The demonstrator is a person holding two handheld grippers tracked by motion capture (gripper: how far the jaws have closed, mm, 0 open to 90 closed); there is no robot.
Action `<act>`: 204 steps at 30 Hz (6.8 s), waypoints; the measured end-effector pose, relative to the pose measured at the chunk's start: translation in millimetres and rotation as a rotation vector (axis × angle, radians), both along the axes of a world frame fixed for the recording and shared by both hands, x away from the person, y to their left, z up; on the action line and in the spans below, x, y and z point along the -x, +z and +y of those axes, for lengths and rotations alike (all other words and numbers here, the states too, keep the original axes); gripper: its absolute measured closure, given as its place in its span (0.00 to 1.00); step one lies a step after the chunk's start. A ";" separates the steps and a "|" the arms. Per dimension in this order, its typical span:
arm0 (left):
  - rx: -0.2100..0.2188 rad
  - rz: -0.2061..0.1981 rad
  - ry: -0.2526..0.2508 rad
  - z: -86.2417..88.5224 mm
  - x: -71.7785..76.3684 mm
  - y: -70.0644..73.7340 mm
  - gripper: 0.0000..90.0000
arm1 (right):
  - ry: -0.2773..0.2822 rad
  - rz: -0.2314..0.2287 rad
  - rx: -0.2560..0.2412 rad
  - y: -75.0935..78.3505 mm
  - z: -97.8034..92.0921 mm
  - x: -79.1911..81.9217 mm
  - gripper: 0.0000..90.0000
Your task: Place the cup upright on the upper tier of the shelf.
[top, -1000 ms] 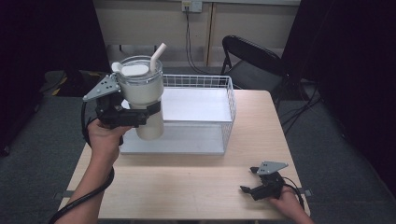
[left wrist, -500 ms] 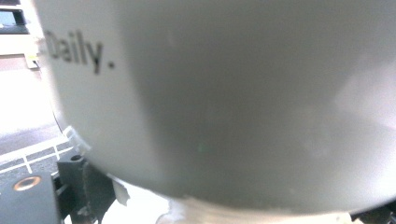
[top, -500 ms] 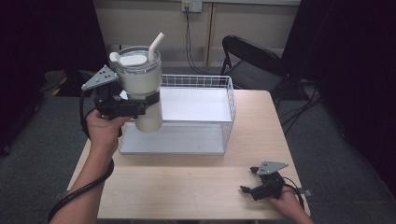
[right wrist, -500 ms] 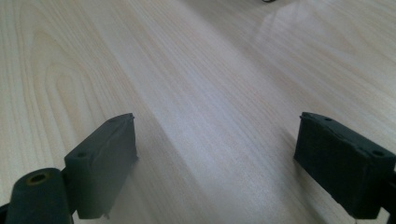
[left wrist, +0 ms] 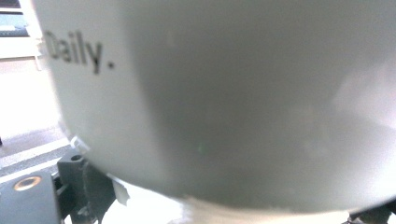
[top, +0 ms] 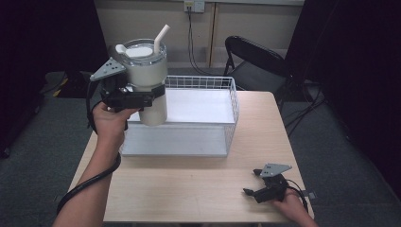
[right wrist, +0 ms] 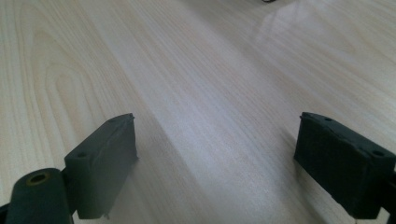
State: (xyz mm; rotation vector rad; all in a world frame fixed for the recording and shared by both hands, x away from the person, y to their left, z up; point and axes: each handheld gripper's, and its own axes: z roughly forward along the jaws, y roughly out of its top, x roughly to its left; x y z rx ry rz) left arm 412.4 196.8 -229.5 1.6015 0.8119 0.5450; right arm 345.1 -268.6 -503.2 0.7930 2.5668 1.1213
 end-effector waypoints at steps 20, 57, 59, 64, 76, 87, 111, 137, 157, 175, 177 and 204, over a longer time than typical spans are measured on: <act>-0.002 -0.011 0.045 -5.9 -21.2 4.0 0.10 | 0.003 -0.001 0.000 0.0 -0.2 0.1 0.14; -0.017 -0.003 0.133 -4.1 -52.7 -18.8 0.10 | 0.003 0.000 -0.001 0.0 -0.2 0.1 0.14; -0.015 -0.006 0.139 -4.2 -53.4 -19.1 0.10 | 0.003 0.000 -0.001 0.0 -0.2 0.1 0.14; -0.023 -0.006 0.141 -3.6 -55.0 -19.8 0.10 | 0.003 0.000 -0.001 0.0 -0.2 0.1 0.14; -0.030 -0.001 0.159 -2.9 -56.8 -25.7 0.10 | 0.003 0.000 -0.001 0.0 -0.2 0.1 0.14; -0.034 -0.004 0.160 -2.9 -56.1 -27.5 0.10 | 0.003 0.000 -0.001 0.0 -0.2 0.1 0.14; -0.044 -0.031 0.149 0.0 -48.4 -31.3 0.10 | 0.003 -0.001 0.000 0.0 -0.1 0.2 0.14; -0.049 -0.058 0.146 0.3 -44.1 -34.8 0.10 | 0.003 -0.001 0.000 0.0 -0.1 0.2 0.14; -0.029 -0.055 0.123 13.0 -31.6 -51.7 0.10 | 0.003 -0.001 0.000 0.0 -0.1 0.2 0.14; -0.002 -0.015 0.100 33.9 -8.8 -55.7 0.12 | 0.002 0.000 0.001 0.0 -0.1 0.3 0.14; -0.009 -0.011 0.092 35.2 -5.6 -56.6 0.12 | 0.004 0.000 0.001 0.0 -0.2 0.3 0.14; -0.066 0.038 0.035 54.3 42.1 -97.4 0.14 | 0.003 0.000 0.001 0.0 -0.2 0.3 0.14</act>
